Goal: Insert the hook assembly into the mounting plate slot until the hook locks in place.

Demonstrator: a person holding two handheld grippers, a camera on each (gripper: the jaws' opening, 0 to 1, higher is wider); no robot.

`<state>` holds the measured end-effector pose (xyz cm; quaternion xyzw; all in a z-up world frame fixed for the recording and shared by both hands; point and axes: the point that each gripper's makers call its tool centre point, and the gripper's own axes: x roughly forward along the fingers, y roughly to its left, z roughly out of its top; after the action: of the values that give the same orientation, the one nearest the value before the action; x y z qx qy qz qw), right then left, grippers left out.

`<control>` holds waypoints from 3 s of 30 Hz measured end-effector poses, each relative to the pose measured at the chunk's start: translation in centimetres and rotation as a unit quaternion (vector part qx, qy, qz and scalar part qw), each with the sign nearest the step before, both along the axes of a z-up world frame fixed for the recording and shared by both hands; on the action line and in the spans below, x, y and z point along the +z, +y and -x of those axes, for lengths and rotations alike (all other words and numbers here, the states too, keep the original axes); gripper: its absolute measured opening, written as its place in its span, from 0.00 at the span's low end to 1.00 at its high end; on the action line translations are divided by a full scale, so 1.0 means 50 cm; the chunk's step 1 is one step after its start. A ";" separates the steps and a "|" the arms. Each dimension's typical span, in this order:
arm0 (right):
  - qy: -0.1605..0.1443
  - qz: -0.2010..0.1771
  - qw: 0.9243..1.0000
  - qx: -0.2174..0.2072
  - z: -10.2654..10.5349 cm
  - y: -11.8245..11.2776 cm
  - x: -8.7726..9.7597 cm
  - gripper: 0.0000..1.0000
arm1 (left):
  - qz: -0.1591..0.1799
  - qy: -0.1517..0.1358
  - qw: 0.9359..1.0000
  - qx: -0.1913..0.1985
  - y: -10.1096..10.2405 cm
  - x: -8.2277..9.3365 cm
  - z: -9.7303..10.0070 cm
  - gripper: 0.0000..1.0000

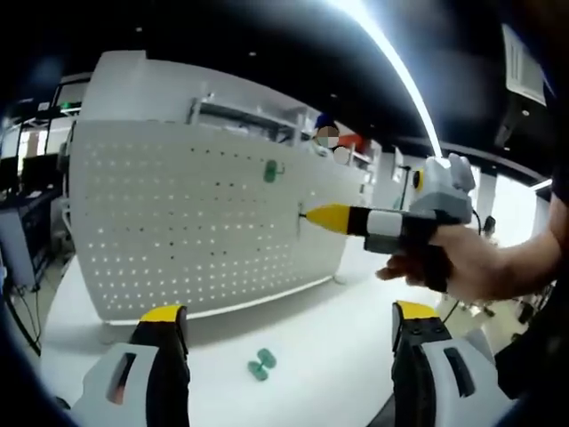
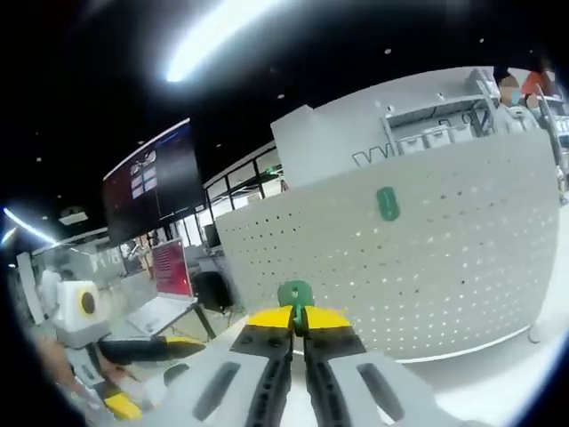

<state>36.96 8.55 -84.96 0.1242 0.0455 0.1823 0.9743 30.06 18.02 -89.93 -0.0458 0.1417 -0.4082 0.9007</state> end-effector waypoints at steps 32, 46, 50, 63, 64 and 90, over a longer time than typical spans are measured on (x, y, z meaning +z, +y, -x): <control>-0.068 0.053 0.986 -0.145 -0.174 -0.187 0.062 0.00 | -0.002 0.025 1.000 0.010 0.017 -0.016 -0.024 0.95; -0.098 0.079 0.976 -0.176 -0.227 -0.222 0.094 0.00 | -0.010 0.031 0.999 0.019 0.033 -0.025 -0.037 0.93; -0.102 0.080 0.974 -0.188 -0.239 -0.236 0.098 0.00 | -0.012 0.034 0.999 0.021 0.036 -0.031 -0.036 0.93; -0.104 0.071 0.971 -0.204 -0.241 -0.251 0.098 0.00 | -0.017 0.042 0.999 0.028 0.054 -0.042 -0.037 0.88; -0.105 0.071 0.971 -0.202 -0.241 -0.248 0.098 0.00 | -0.017 0.043 0.999 0.029 0.055 -0.043 -0.037 0.88; -0.107 0.075 0.967 -0.219 -0.248 -0.245 0.087 0.00 | -0.009 0.048 0.998 0.036 0.067 -0.046 -0.041 0.86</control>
<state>49.34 -3.72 -80.62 0.0372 -0.0740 -0.0267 0.9962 32.09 21.36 -92.25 -0.0624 0.1864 -0.3718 0.9073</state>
